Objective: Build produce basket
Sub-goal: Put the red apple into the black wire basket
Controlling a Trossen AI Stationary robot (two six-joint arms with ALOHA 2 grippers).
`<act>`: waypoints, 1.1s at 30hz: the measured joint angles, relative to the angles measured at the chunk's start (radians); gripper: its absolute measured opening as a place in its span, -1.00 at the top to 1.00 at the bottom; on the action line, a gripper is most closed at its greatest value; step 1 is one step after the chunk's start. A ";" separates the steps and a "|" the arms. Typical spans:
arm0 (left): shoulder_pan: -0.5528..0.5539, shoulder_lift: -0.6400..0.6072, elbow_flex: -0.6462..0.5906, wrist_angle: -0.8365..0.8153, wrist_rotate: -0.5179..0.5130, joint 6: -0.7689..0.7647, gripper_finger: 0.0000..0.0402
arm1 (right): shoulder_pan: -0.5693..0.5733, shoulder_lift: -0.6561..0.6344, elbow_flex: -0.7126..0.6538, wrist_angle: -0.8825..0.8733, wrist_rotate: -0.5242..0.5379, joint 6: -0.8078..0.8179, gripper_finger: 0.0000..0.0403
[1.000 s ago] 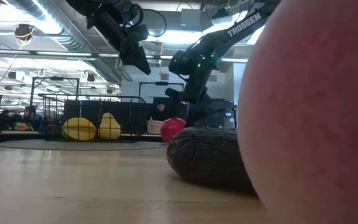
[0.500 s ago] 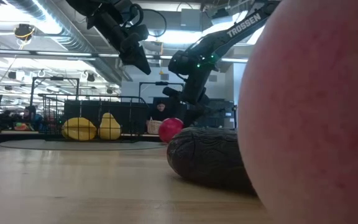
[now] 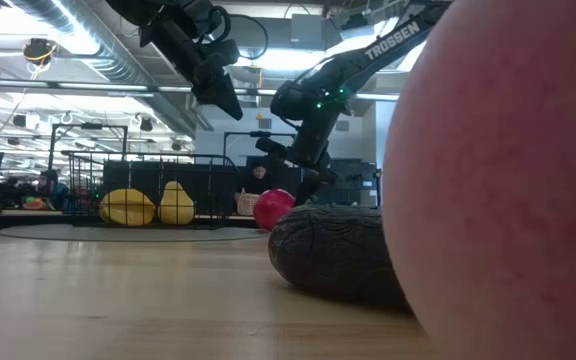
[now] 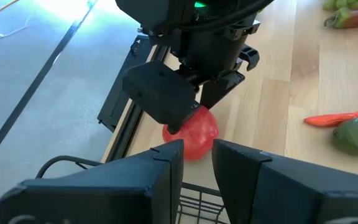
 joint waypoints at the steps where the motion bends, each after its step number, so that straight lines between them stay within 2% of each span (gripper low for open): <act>1: 0.000 0.000 0.000 0.000 0.000 0.000 0.63 | 0.000 0.000 0.000 0.000 -0.005 0.000 -0.43; 11: 0.000 0.000 0.000 0.000 0.000 0.000 0.63 | 0.000 0.002 0.020 -0.008 -0.050 -0.057 -0.29; 20: 0.000 0.000 0.000 0.000 0.000 0.000 0.63 | -0.001 0.002 0.071 -0.063 0.008 -0.235 -0.28; 33: 0.000 0.000 0.000 0.000 0.000 0.000 0.63 | -0.001 0.002 0.072 -0.077 0.007 -0.337 -0.27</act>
